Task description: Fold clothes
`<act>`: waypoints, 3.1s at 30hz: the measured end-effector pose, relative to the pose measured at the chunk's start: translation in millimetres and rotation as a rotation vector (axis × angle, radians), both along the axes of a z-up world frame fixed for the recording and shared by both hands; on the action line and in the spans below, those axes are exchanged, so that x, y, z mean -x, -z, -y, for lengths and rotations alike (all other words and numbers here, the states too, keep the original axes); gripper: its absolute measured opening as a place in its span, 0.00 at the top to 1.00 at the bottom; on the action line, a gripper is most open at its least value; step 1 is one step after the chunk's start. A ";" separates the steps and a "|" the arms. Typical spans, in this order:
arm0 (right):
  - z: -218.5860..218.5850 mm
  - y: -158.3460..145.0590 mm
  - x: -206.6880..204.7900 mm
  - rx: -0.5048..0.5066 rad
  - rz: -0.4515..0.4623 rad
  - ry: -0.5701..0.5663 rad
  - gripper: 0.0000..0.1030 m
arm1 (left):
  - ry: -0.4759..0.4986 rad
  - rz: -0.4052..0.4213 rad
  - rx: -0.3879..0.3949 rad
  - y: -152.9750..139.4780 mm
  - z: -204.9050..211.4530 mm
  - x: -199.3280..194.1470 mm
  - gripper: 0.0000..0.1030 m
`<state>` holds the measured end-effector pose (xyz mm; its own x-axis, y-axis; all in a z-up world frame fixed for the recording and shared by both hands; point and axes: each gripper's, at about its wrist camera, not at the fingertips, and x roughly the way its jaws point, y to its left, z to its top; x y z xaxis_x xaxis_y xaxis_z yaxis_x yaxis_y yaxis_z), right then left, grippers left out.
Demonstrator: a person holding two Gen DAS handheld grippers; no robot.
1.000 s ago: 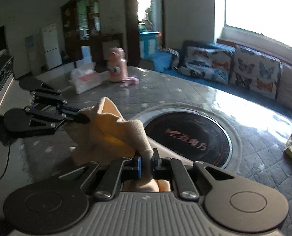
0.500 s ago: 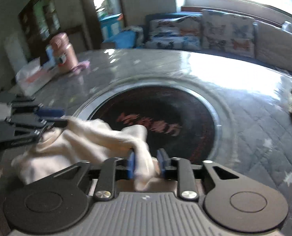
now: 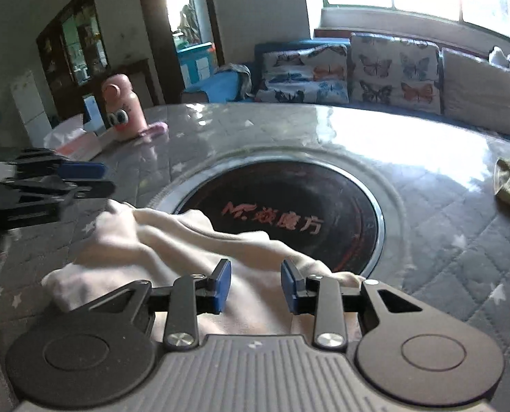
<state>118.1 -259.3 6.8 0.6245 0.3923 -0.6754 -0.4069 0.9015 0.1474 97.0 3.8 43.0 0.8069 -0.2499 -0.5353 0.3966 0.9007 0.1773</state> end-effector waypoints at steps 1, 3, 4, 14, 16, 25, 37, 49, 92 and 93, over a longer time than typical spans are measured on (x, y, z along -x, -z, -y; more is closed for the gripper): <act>-1.8 3.7 -3.3 0.006 -0.010 0.005 0.69 | 0.001 0.000 0.007 -1.5 -0.1 0.5 0.68; -0.8 10.1 -10.6 0.013 -0.030 0.025 0.70 | 0.004 -0.012 0.029 -3.8 -2.1 0.5 0.68; 1.0 12.7 -13.5 0.012 -0.038 0.037 0.71 | 0.010 -0.026 0.039 -3.0 -3.1 0.6 0.68; -16.6 2.2 -16.1 -0.027 -0.026 -0.020 0.72 | 0.039 -0.132 0.011 33.6 7.1 -11.7 0.80; -20.8 8.5 -22.8 -0.015 -0.041 -0.014 0.72 | 0.009 -0.143 -0.004 39.5 4.7 -18.4 0.80; -28.6 10.2 -32.9 0.037 -0.033 -0.030 0.72 | 0.035 -0.100 -0.008 31.6 7.9 -22.0 0.80; -39.2 18.0 -46.7 0.076 -0.030 -0.044 0.64 | 0.102 -0.157 -0.024 46.0 42.5 -48.9 0.78; -59.5 3.1 -26.0 0.099 0.053 -0.133 0.59 | 0.095 -0.174 0.028 39.0 38.4 -55.0 0.77; -61.8 -2.9 88.0 0.085 0.087 -0.252 0.53 | 0.052 -0.151 0.100 20.3 3.3 29.1 0.69; -54.6 -2.5 89.1 0.075 0.080 -0.230 0.53 | 0.052 -0.146 0.091 22.4 4.1 35.3 0.69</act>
<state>29.0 -204.7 9.3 0.5769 0.4812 -0.6600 -0.6106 0.7908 0.0429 61.7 -0.3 20.6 0.7067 -0.3420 -0.6193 0.4585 0.8881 0.0328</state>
